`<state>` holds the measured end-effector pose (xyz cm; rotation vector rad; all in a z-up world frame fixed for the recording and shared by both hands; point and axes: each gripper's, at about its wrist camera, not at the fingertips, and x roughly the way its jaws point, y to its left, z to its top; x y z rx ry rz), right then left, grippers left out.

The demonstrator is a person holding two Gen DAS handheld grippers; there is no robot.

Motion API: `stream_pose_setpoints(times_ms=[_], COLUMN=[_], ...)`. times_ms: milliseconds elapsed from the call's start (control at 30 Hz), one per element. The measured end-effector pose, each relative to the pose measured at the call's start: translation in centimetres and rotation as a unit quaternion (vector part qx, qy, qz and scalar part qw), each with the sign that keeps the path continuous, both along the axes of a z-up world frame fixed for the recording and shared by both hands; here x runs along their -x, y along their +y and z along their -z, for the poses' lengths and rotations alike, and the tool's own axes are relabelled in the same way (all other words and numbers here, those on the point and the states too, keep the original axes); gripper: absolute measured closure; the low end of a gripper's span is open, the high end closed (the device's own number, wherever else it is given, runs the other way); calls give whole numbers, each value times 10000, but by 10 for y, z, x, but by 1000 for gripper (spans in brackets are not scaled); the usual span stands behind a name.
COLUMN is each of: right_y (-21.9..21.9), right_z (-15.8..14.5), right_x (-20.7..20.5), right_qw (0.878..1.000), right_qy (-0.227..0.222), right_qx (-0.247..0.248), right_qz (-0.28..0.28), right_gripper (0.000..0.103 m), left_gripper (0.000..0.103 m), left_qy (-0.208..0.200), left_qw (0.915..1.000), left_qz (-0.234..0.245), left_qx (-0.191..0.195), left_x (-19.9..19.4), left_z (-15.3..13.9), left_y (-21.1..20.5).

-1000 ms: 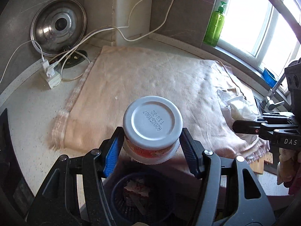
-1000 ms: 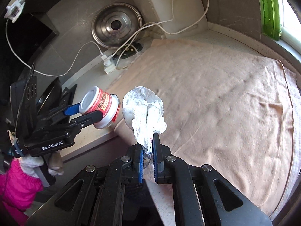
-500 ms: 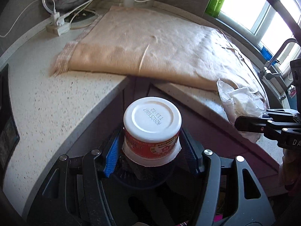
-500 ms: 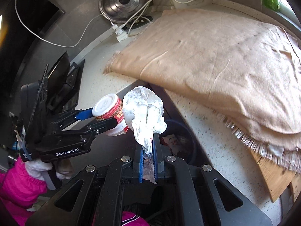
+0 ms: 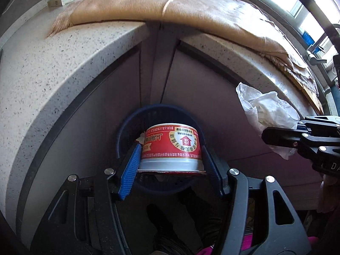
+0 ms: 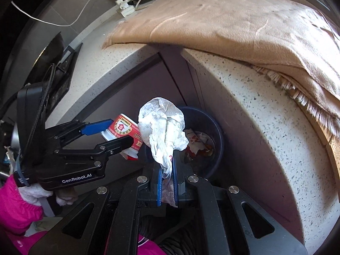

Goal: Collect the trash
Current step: 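Carry the cup in the left tool while the right tool carries the plastic to the basket, then open both tools to drop the cup and plastic into the basket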

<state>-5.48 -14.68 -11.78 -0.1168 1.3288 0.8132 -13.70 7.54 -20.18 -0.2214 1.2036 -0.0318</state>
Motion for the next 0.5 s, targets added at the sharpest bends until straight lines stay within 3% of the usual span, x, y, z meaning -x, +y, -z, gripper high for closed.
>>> stream_pose_setpoints(times_ms=[267, 400, 500], right_y=[9, 11, 10], right_z=[15, 12, 9], right_x=[2, 1, 1], right_qw=[9999, 9996, 9996], right_qy=[-63, -144, -178], right_qx=[150, 226, 160], right_qz=[-3, 86, 126], right_gripper=[93, 64, 62], left_gripper=[43, 42, 42], left_qy=[123, 127, 106], left_qw=[9999, 9999, 9999], left_qz=[-15, -48, -91], left_qx=[13, -17, -33], left_x=[-3, -2, -3], left_z=[18, 17, 14], left_y=[0, 2, 1])
